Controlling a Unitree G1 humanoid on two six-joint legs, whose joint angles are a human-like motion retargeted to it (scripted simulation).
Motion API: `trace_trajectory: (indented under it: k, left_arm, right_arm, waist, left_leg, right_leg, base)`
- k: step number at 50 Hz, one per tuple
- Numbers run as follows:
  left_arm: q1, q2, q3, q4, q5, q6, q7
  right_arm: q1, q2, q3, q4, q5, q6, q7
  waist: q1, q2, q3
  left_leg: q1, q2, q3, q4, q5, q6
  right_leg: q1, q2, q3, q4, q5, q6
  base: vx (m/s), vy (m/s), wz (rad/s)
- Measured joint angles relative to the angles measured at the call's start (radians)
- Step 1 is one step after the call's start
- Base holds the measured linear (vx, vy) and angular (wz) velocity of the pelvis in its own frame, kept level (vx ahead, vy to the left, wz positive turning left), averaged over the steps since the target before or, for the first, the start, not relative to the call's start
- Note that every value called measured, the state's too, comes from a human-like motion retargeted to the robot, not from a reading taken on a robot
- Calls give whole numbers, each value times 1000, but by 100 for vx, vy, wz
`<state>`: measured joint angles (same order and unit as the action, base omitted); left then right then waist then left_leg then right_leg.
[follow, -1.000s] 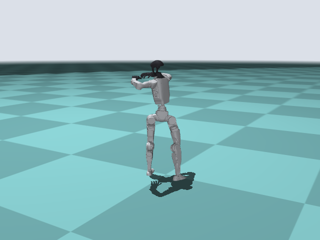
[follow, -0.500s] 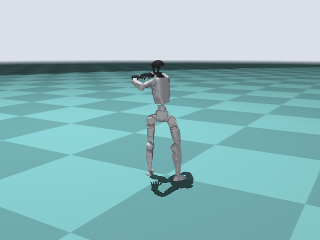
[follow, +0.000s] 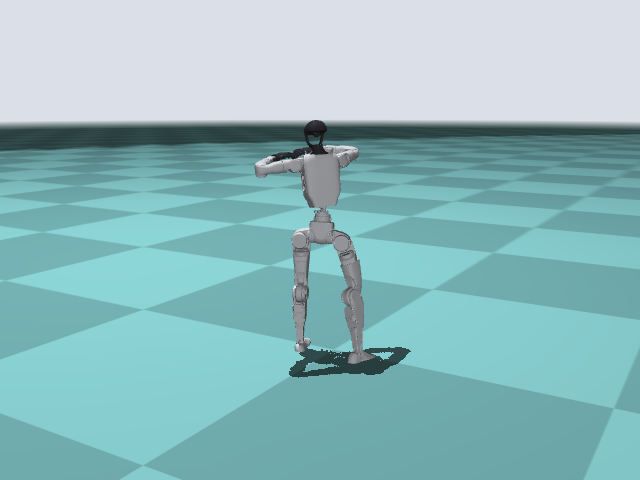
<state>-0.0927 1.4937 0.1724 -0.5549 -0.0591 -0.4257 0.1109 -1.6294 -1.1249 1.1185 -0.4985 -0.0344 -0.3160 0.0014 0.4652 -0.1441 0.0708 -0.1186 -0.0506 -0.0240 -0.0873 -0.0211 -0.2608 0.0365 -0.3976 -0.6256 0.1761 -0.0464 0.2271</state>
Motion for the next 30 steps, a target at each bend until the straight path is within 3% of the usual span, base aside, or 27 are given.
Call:
trace_trajectory:
  k: [8,20,25,30]
  left_arm:
    - [146,-76,135,87,8,11,12]
    - [569,-323,569,122,-36,57,-37]
    - [588,-320,611,101,-43,63,-31]
    - [513,-270,558,98,-41,56,-9]
  right_arm:
    - [8,27,-19,41,2,2,-9]
    - [-149,320,57,191,-56,35,-41]
    - [-185,398,45,170,-45,37,-64]
    - [-166,382,23,135,-22,33,-70]
  waist:
    - [177,-25,24]
    - [436,-67,98]
    - [425,-65,115]
    - [339,-54,123]
  left_leg:
    - [-30,-39,-123,0,-2,10]
    - [-38,-57,-179,0,-14,23]
    - [-41,-47,-175,0,-14,25]
    - [-31,-28,-143,0,-16,25]
  right_leg:
    - [48,-22,-140,39,-19,-23]
    - [106,1,-225,-18,3,-35]
    - [103,11,-225,-20,6,-36]
    - [81,10,-189,10,-3,-36]
  base:
    - [4,7,91]
    - [3,2,32]
    - [0,0,0]
    - [-6,-4,-33]
